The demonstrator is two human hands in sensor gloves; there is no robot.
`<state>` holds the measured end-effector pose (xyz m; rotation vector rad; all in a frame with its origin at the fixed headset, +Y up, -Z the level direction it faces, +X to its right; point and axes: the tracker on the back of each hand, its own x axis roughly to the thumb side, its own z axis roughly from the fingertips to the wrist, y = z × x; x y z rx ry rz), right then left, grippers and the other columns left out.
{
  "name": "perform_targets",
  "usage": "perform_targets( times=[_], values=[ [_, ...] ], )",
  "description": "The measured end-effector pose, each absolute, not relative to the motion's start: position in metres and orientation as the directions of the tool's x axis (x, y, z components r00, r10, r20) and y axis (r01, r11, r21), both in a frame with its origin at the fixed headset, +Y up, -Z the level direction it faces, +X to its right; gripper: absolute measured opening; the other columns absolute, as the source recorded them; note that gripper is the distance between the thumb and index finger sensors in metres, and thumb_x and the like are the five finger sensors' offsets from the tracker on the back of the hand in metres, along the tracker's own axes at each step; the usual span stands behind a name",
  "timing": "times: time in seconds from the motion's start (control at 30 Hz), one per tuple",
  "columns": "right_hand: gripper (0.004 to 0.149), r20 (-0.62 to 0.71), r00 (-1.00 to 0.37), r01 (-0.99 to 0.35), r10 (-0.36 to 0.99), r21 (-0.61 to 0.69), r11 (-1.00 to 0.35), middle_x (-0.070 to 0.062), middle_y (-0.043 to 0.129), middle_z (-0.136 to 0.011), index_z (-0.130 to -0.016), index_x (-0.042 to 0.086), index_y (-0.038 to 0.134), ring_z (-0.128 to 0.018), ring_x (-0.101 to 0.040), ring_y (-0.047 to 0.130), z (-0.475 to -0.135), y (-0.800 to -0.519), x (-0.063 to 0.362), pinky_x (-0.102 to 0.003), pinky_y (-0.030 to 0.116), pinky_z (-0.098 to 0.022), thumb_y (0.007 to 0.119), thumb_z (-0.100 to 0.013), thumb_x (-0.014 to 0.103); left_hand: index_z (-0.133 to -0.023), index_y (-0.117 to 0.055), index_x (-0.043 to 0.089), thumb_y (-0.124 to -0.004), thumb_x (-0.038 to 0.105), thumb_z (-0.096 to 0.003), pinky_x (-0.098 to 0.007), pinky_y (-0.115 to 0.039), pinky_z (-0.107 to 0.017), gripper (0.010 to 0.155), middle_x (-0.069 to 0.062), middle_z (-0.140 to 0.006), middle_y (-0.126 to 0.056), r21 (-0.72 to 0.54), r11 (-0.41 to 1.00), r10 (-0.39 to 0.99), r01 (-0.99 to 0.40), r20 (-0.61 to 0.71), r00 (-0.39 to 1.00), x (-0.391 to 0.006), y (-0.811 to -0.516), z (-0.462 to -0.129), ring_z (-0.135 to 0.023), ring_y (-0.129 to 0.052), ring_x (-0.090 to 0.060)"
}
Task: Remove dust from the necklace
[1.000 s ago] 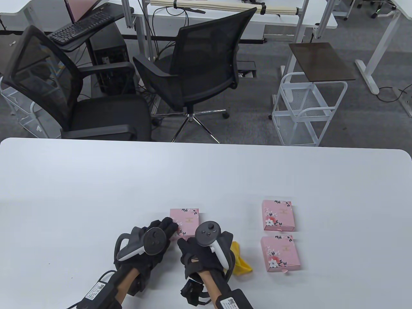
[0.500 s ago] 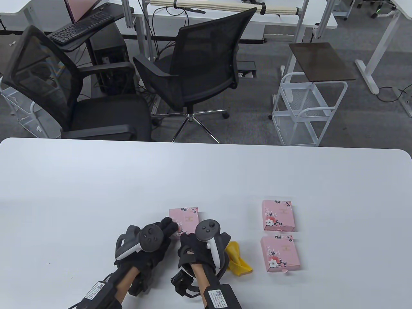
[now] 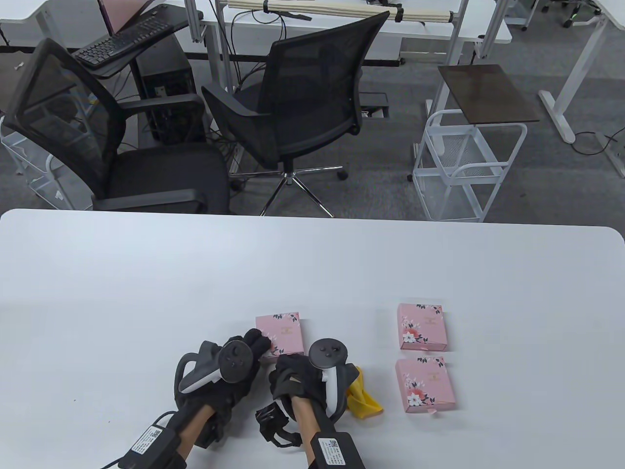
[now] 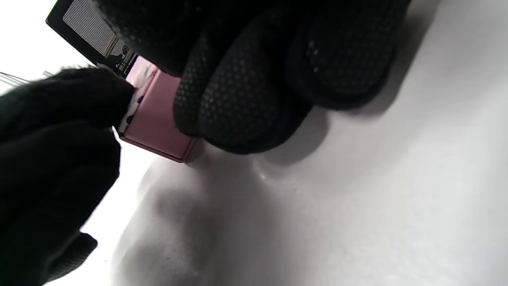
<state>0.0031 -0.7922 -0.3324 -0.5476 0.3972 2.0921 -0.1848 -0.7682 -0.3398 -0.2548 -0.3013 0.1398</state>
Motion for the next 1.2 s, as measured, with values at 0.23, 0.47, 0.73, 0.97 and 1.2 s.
perform_targets(
  times=[0.23, 0.47, 0.73, 0.97, 1.2],
  values=[
    [0.039, -0.469, -0.581, -0.782, 0.665, 0.095, -0.616, -0.009, 0.101, -0.061, -0.084, 0.0, 0.086, -0.039, -0.023, 0.105, -0.321, -0.788, 0.003, -0.039, 0.089, -0.036, 0.08, -0.065, 0.032, -0.117, -0.04, 0.035, -0.048, 0.049, -0.0633, -0.061, -0.051, -0.078, 0.057, 0.006, -0.128, -0.033, -0.28, 0.952, 0.205, -0.127, 0.27, 0.941, -0.185, -0.769, -0.34, -0.114, -0.046, -0.03],
    [0.038, -0.432, -0.64, -0.745, 0.635, 0.147, -0.651, -0.008, 0.101, -0.061, -0.085, 0.001, 0.085, -0.039, -0.024, 0.105, -0.305, -0.785, 0.007, -0.039, 0.089, -0.036, 0.08, -0.065, 0.033, -0.117, -0.039, 0.035, -0.048, 0.049, -0.0635, -0.061, -0.051, -0.078, 0.056, 0.006, -0.128, -0.033, -0.28, 0.951, 0.205, -0.127, 0.268, 0.941, -0.184, -0.769, -0.34, -0.113, -0.046, -0.03],
    [0.037, -0.446, -0.635, -0.755, 0.63, 0.188, -0.628, -0.009, 0.1, -0.063, -0.086, 0.002, 0.084, -0.042, -0.026, 0.105, -0.29, -0.785, 0.013, -0.041, 0.088, -0.04, 0.079, -0.065, 0.033, -0.118, -0.037, 0.035, -0.047, 0.049, -0.0636, -0.061, -0.051, -0.078, 0.057, 0.006, -0.128, -0.031, -0.292, 0.948, 0.205, -0.124, 0.267, 0.942, -0.184, -0.77, -0.34, -0.114, -0.045, -0.031],
    [0.037, -0.471, -0.604, -0.787, 0.643, 0.222, -0.576, -0.009, 0.1, -0.065, -0.087, 0.002, 0.084, -0.045, -0.028, 0.105, -0.277, -0.786, 0.016, -0.043, 0.087, -0.042, 0.077, -0.066, 0.032, -0.118, -0.036, 0.033, -0.046, 0.049, -0.0635, -0.061, -0.05, -0.078, 0.058, 0.005, -0.128, -0.03, -0.277, 0.954, 0.194, -0.116, 0.275, 0.942, -0.182, -0.771, -0.338, -0.114, -0.044, -0.033],
    [0.037, -0.498, -0.549, -0.828, 0.671, 0.217, -0.517, -0.01, 0.1, -0.066, -0.087, 0.001, 0.083, -0.047, -0.029, 0.104, -0.268, -0.788, 0.018, -0.045, 0.086, -0.044, 0.076, -0.067, 0.031, -0.118, -0.035, 0.033, -0.046, 0.05, -0.0635, -0.06, -0.051, -0.078, 0.058, 0.004, -0.128, -0.028, -0.275, 0.954, 0.196, -0.118, 0.278, 0.94, -0.183, -0.772, -0.337, -0.113, -0.046, -0.033]
  ],
)
